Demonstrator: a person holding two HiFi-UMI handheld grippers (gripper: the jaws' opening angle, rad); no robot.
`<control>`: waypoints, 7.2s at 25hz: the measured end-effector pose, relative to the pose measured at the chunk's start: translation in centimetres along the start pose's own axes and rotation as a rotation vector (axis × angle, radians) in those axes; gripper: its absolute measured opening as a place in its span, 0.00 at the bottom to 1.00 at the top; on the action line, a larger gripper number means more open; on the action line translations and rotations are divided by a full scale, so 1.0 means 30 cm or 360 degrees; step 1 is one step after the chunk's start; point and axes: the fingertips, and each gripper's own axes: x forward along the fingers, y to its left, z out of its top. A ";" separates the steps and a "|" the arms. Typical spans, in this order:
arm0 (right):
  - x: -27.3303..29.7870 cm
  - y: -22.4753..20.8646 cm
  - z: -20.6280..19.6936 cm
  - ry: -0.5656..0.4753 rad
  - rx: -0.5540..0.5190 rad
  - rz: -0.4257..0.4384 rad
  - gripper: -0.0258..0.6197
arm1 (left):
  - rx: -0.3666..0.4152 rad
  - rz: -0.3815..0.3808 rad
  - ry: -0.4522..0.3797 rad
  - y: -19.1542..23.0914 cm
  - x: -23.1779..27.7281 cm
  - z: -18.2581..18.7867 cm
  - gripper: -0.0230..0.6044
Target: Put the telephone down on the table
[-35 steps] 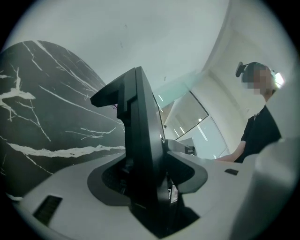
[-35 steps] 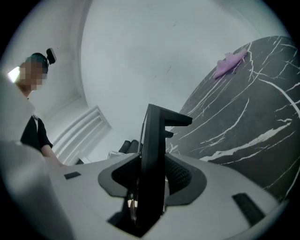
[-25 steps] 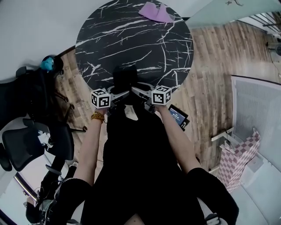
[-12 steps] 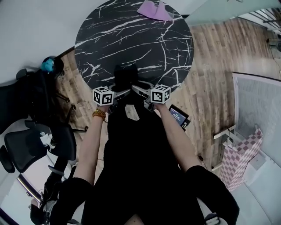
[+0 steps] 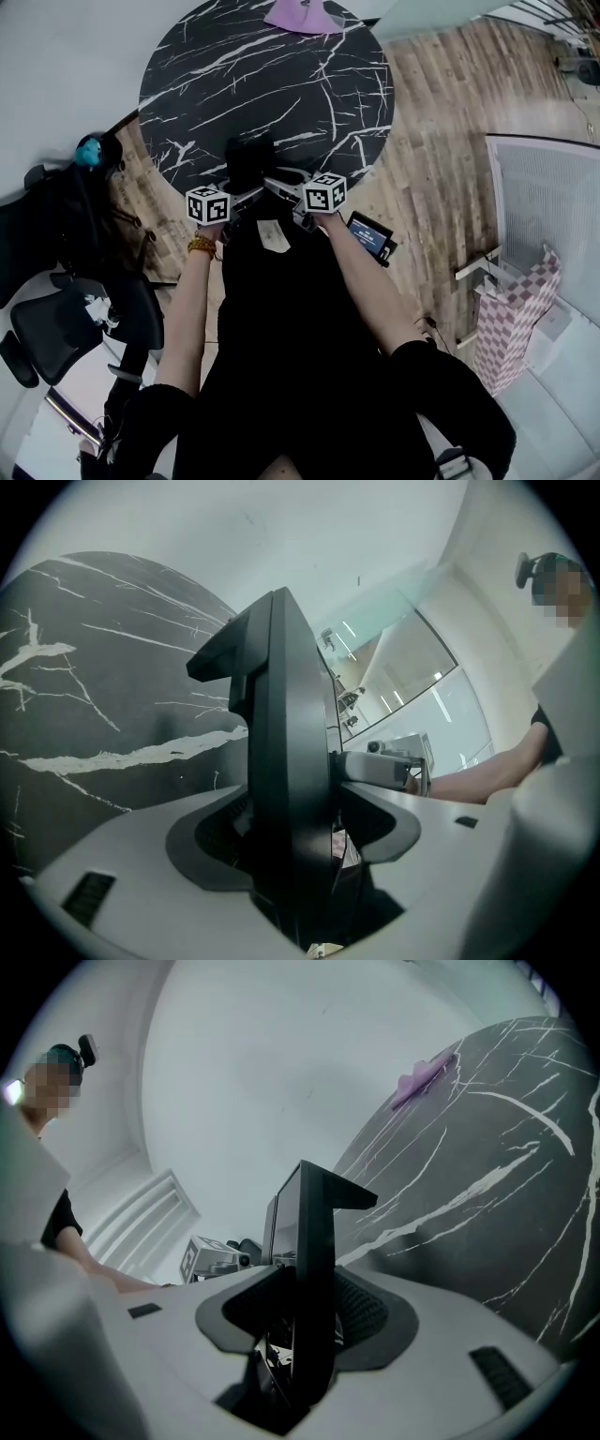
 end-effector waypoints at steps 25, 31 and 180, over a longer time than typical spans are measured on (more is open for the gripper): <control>0.006 -0.067 -0.076 0.0058 0.0124 -0.0090 0.31 | -0.0017 0.0087 0.0150 0.042 0.039 -0.072 0.50; 0.010 -0.068 -0.089 0.0100 0.0137 -0.0078 0.32 | 0.0092 0.0168 0.0196 0.059 0.044 -0.081 0.51; -0.108 0.512 0.309 -0.0611 -0.1188 -0.0823 0.17 | 0.0908 0.1106 -0.1091 -0.388 -0.514 0.383 0.08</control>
